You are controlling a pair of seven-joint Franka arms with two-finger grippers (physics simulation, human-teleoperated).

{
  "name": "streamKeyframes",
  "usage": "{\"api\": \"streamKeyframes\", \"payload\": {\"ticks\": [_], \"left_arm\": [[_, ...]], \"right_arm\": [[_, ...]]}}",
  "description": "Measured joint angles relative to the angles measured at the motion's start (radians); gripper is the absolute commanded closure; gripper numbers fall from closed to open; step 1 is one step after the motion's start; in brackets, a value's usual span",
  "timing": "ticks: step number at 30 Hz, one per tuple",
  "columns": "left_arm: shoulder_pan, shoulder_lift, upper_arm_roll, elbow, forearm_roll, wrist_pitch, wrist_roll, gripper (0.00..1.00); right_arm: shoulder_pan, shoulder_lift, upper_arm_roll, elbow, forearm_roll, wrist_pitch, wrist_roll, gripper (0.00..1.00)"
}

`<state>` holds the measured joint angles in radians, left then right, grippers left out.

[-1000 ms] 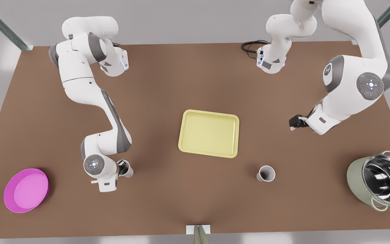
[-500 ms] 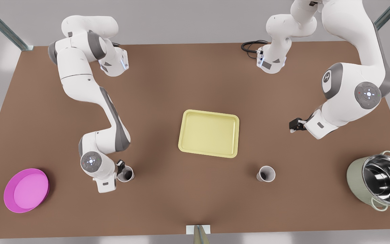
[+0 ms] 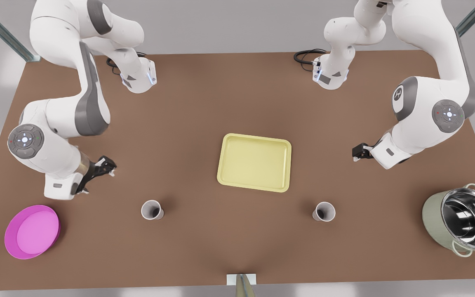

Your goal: Use the left arm to pick up the white IKEA cup from the tray and place it on the middle-left position; use the right arm to pick up the white IKEA cup from the tray and place it on the middle-right position

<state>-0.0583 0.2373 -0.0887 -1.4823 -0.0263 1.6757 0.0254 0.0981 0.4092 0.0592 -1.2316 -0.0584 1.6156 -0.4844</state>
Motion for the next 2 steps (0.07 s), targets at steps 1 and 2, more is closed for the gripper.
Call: {"api": "streamKeyframes", "payload": {"ticks": [1, 2], "left_arm": [[0.0, 0.0, 0.0, 0.0, 0.0, 0.0, 0.001, 0.0], [-0.001, 0.0, 0.0, 0.0, 0.0, 0.0, 0.002, 0.0]], "right_arm": [[0.001, -0.001, 0.001, 0.0, 0.001, -0.011, 0.021, 0.0], [0.002, -0.001, 0.002, 0.0, 0.001, -0.02, 0.04, 0.0]]}}
